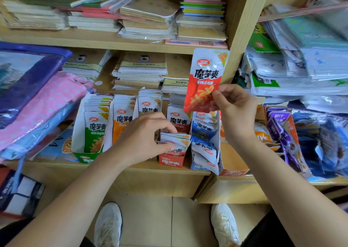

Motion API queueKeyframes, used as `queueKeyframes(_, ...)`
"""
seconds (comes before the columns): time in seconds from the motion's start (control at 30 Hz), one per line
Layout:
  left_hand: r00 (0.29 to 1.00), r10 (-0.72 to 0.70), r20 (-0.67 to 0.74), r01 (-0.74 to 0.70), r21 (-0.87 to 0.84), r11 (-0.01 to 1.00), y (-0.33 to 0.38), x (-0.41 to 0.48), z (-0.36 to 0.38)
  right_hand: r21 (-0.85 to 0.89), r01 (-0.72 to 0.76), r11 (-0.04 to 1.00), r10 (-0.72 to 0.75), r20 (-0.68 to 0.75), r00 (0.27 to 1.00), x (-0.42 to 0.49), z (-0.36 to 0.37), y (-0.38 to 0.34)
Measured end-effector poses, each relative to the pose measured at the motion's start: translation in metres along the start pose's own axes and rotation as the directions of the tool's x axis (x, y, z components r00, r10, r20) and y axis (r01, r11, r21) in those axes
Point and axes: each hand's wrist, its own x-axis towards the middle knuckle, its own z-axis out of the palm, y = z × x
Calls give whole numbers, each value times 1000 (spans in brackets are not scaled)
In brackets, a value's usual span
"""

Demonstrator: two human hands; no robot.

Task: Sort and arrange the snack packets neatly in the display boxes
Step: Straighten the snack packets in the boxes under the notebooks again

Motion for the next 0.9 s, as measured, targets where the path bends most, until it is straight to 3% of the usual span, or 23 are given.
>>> queueKeyframes(0.1, 1000, -7, 9, 7, -38, 999, -2, -5, 0, -9, -90, 996, 90, 108, 990, -11, 9, 7)
queueKeyframes(0.23, 999, -14, -29, 13, -40, 999, -6, -8, -1, -308, -97, 946, 192, 297, 935, -21, 13, 25)
queueKeyframes(0.33, 998, -18, -52, 17, -15, 1000, -6, -10, -1, -368, -80, 926, 207, 319, 925, -22, 9, 30)
queueKeyframes(0.67, 992, -123, -33, 124, 27, 992, -22, -12, -1, -500, 315, 807, -85, 429, 899, -21, 13, 34)
queueKeyframes(0.8, 998, -60, -16, 58, -102, 993, -25, -11, 0, -501, 464, 730, -142, 553, 821, -3, 20, 32)
queueKeyframes(0.9, 998, -55, -1, 54, -169, 984, -22, -13, 6, -551, 540, 636, -90, 642, 761, 11, 30, 29)
